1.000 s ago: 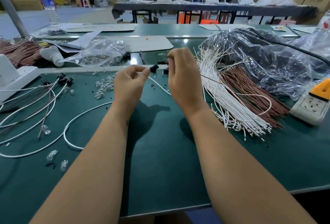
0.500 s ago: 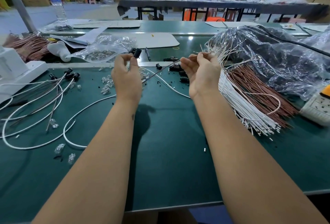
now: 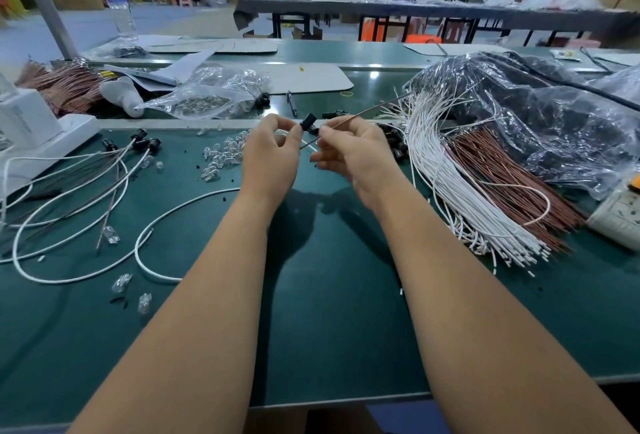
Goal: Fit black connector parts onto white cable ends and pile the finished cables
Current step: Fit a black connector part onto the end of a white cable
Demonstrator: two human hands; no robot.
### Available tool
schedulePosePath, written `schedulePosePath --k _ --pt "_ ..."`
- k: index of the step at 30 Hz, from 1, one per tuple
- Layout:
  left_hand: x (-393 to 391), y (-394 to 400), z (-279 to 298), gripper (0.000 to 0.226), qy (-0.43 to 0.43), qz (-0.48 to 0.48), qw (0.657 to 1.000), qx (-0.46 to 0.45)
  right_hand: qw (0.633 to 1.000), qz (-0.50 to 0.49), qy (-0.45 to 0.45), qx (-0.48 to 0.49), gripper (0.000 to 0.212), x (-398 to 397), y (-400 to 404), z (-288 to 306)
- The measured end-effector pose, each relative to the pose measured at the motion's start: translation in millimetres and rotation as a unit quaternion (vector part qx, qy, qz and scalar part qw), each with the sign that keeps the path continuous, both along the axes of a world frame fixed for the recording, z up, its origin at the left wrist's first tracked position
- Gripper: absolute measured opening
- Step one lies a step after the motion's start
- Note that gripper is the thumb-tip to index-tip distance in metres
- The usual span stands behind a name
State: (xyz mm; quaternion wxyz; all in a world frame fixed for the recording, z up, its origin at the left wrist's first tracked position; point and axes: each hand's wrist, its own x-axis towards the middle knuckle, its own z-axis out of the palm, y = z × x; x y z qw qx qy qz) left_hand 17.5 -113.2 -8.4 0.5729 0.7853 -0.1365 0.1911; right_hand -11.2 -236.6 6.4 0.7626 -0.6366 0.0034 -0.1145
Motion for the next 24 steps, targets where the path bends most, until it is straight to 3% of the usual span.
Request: schedulePosePath --k 3,8,14,19,24 --pt "0.1 0.2 0.0 0.011 0.004 -0.005 1.000 0.006 0.998 0.009 0.022 -0.057 0.012 -0.1 1.4 -4.1" --pt "1.8 1.9 -1.1 0.014 0.008 -0.002 1.000 -0.010 0.999 -0.048 0.009 0.024 0.013 1.7 -5.2 -2.4" --pt "1.9 1.2 -1.0 0.013 0.009 -0.005 1.000 -0.006 0.999 0.002 0.026 0.045 0.012 -0.3 -3.4 -3.3" --pt "5.5 2.7 -4.2 0.012 0.028 -0.001 1.000 -0.006 0.995 -0.092 0.029 0.030 0.007 6.5 -7.6 -6.5" --pt "8.8 4.1 -7.5 0.016 0.032 0.001 0.999 0.020 0.986 -0.149 -0.029 0.061 0.015 8.2 -15.9 -6.2"
